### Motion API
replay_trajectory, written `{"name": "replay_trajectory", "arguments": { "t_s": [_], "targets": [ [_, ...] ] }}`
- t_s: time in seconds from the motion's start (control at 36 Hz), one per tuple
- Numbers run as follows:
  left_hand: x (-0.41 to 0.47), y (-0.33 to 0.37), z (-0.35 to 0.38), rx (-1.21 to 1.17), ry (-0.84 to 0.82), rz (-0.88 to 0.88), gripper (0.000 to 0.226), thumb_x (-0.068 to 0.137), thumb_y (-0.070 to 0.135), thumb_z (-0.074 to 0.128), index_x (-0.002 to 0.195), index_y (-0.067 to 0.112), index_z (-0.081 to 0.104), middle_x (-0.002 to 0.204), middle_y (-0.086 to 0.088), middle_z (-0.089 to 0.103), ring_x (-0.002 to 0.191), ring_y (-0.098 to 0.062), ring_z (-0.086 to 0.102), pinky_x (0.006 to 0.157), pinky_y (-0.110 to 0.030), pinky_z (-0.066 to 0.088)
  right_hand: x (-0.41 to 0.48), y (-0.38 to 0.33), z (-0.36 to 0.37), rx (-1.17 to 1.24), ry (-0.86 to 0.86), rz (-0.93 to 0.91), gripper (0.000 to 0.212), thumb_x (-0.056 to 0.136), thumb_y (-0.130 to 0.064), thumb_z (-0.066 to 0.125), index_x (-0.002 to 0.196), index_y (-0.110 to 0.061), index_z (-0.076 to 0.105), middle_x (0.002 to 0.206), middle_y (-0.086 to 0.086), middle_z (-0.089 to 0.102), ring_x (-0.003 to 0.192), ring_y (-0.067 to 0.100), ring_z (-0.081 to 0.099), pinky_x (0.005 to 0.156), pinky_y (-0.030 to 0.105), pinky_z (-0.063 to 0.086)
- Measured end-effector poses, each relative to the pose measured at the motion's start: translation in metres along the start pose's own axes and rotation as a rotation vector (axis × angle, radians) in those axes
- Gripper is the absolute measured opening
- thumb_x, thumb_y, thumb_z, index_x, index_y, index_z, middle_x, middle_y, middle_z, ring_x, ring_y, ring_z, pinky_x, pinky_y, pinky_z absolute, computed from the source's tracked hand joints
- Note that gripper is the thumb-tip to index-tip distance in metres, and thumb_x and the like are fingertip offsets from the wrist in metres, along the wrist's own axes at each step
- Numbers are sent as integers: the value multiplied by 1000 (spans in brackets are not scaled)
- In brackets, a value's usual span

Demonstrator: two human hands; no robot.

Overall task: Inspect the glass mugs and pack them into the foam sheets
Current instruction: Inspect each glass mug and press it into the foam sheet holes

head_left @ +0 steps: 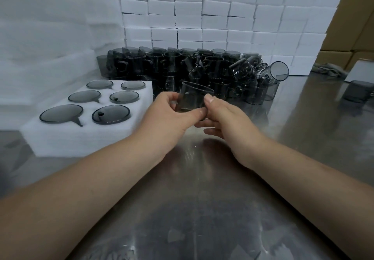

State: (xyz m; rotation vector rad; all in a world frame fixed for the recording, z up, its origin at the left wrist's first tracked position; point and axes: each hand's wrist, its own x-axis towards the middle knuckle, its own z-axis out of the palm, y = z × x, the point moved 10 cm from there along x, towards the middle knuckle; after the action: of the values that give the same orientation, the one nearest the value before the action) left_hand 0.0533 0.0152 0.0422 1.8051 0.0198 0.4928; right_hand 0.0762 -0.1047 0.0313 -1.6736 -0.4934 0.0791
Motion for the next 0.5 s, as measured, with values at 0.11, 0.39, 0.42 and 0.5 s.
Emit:
{"name": "replay_trajectory", "arguments": {
  "t_s": [0.11,0.39,0.42,0.5],
  "targets": [
    [-4,8,-1,136,28,42,65,47,58,72,101,28,54,96,11,64,85,-3,61,79,-28,50,0,0,6,32,-54,-27,18,91,-40,49,96,-28,62,82,-13,64,78,2,61,80,29,45],
    [-11,18,10,292,-57,157,56,66,54,61,114,28,51,111,8,52,79,-6,51,74,-23,39,7,1,-16,193,95,-54,13,91,-33,52,94,-28,63,84,-8,69,76,10,62,79,34,48],
    [-12,22,9,337,-45,185,57,68,54,58,117,27,50,111,8,50,78,-5,51,74,-23,38,8,1,-20,200,124,-58,12,91,-33,52,94,-28,63,84,-8,68,74,10,60,76,32,47],
    [-15,41,2,509,-13,302,55,74,48,54,123,24,50,107,13,44,84,-3,49,75,-18,34,11,2,-33,184,204,-75,10,89,-34,55,93,-29,63,88,-7,66,77,12,59,72,29,46]
  ]
}}
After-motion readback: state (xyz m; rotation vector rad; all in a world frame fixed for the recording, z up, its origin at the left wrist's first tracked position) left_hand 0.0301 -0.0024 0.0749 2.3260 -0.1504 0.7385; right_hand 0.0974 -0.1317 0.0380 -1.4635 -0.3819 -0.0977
